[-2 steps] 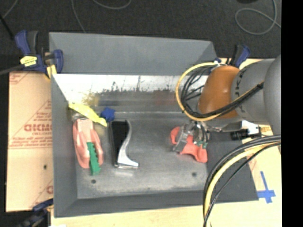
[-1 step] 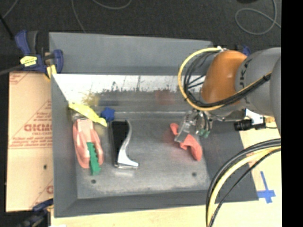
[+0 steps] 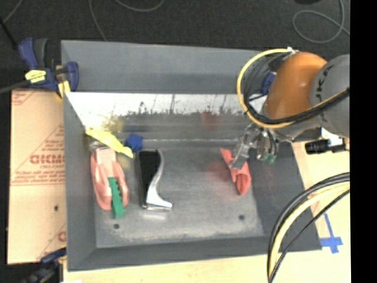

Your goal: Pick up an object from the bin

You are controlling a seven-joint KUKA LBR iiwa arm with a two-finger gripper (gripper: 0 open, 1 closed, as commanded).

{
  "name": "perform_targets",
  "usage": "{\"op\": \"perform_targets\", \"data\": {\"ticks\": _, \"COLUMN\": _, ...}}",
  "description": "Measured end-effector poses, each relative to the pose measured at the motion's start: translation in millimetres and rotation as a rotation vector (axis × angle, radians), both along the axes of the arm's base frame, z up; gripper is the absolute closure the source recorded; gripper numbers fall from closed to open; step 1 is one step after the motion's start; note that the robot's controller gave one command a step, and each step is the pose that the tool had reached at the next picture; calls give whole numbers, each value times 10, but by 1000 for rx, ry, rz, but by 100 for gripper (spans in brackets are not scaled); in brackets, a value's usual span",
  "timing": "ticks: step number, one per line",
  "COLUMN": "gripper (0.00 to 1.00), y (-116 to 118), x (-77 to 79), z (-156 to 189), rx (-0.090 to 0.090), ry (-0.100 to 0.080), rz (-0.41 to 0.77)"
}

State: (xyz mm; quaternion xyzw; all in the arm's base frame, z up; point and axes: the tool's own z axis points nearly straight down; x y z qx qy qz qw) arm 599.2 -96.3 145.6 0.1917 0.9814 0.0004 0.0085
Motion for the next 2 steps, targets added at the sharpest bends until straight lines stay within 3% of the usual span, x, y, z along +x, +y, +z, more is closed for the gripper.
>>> {"op": "perform_targets", "data": {"ticks": 1, "gripper": 100, "y": 201, "x": -27, "z": 308, "rx": -3, "ry": 11, "rz": 15}}
{"op": "perform_targets", "data": {"ticks": 2, "gripper": 100, "y": 351, "x": 231, "z": 891, "rx": -1, "ry": 4, "rz": 98}}
